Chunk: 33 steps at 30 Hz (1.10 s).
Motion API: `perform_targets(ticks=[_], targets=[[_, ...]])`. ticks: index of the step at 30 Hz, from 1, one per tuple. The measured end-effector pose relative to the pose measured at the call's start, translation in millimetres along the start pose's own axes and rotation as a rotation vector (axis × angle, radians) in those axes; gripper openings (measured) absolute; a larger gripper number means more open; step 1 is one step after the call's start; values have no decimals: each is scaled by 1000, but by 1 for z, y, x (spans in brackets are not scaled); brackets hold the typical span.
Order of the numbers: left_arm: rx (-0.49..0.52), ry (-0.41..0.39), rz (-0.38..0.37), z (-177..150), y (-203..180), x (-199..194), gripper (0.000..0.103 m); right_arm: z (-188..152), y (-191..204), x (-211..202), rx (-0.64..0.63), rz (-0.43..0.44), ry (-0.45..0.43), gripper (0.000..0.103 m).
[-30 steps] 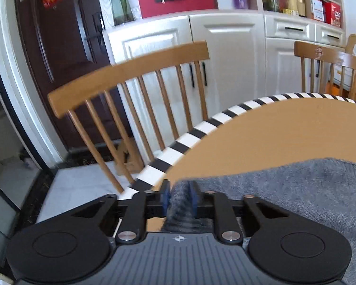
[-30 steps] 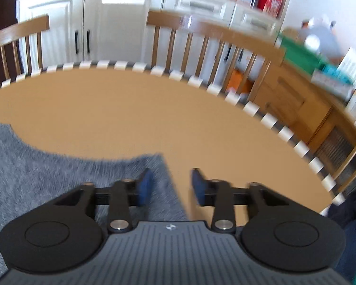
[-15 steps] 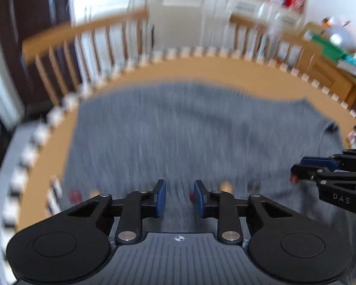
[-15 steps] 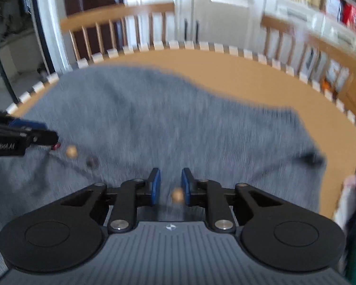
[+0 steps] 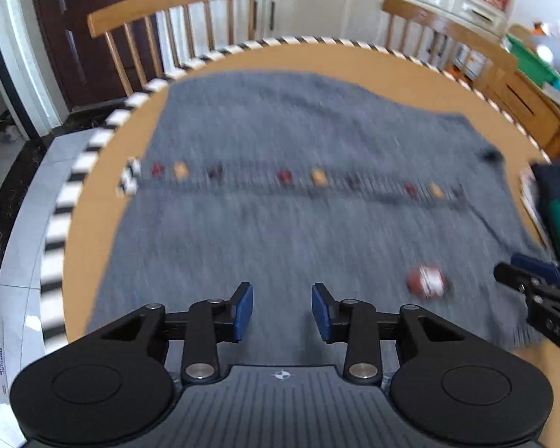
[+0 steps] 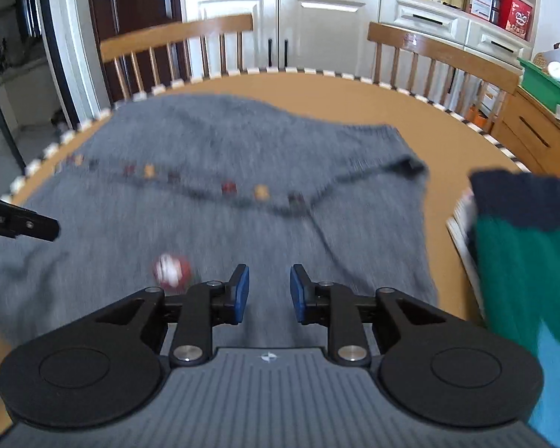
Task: Fold clothes
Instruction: 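Pull the vest flat with both tools and open them, then move both open tools back over the hem of the flat grey vest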
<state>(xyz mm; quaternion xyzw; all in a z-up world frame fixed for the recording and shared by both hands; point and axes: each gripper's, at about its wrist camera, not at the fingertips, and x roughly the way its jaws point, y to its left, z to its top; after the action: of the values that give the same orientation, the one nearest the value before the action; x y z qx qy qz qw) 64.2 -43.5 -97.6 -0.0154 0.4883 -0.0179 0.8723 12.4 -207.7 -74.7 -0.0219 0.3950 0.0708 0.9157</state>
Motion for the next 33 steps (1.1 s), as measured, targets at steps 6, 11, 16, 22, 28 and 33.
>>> perform_targets(ticks=[6, 11, 16, 22, 28, 33], targets=[[38, 38, 31, -39, -17, 7, 37, -32, -5, 5, 14, -19, 46, 25], [19, 27, 35, -51, -19, -5, 37, -38, -7, -13, 25, -15, 29, 25], [27, 12, 58, -60, -25, -6, 37, -43, -14, -9, 52, -40, 59, 25], [27, 7, 68, -62, -28, -7, 37, -52, -14, -12, 25, -39, 46, 25], [41, 0, 70, -64, -30, -6, 39, -56, -18, -15, 37, -19, 37, 26], [34, 11, 57, -64, -29, -9, 40, -59, -22, -25, 56, -15, 20, 25]])
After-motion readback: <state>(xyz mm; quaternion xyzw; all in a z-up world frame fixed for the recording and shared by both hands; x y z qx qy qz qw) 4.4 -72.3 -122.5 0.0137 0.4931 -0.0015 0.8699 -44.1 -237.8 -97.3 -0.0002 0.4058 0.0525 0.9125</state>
